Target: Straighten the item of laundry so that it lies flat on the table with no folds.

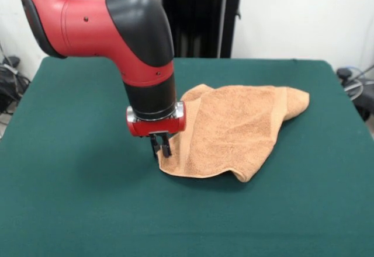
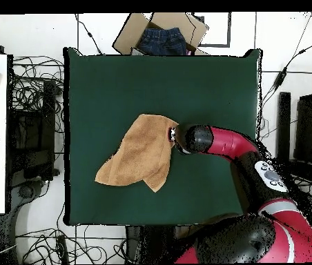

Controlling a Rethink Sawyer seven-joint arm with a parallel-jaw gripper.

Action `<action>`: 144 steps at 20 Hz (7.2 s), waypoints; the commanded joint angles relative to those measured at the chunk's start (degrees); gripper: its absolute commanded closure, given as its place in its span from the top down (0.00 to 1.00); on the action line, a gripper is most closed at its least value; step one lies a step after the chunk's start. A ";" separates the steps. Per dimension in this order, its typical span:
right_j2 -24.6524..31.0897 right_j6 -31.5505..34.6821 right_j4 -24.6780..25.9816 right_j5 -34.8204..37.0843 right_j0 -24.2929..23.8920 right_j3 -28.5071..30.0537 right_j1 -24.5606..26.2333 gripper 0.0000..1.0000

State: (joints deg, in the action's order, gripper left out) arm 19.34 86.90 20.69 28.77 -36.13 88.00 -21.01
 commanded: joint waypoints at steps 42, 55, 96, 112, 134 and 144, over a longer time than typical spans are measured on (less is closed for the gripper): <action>10.70 -12.21 1.39 15.63 -6.61 2.29 -8.43 0.00; 13.52 -12.61 3.69 14.68 -10.38 3.99 -7.97 0.00; 19.37 -10.31 7.84 8.97 -23.43 20.60 -15.86 0.00; 19.75 -9.05 11.83 6.33 -26.48 21.82 -13.64 0.00; 18.25 -11.59 18.83 8.50 -29.39 18.96 -15.64 0.00; 19.33 -13.42 20.25 8.34 -34.39 20.95 -16.69 0.00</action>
State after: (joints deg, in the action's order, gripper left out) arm 35.74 85.11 35.88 38.53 -69.33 105.77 -36.82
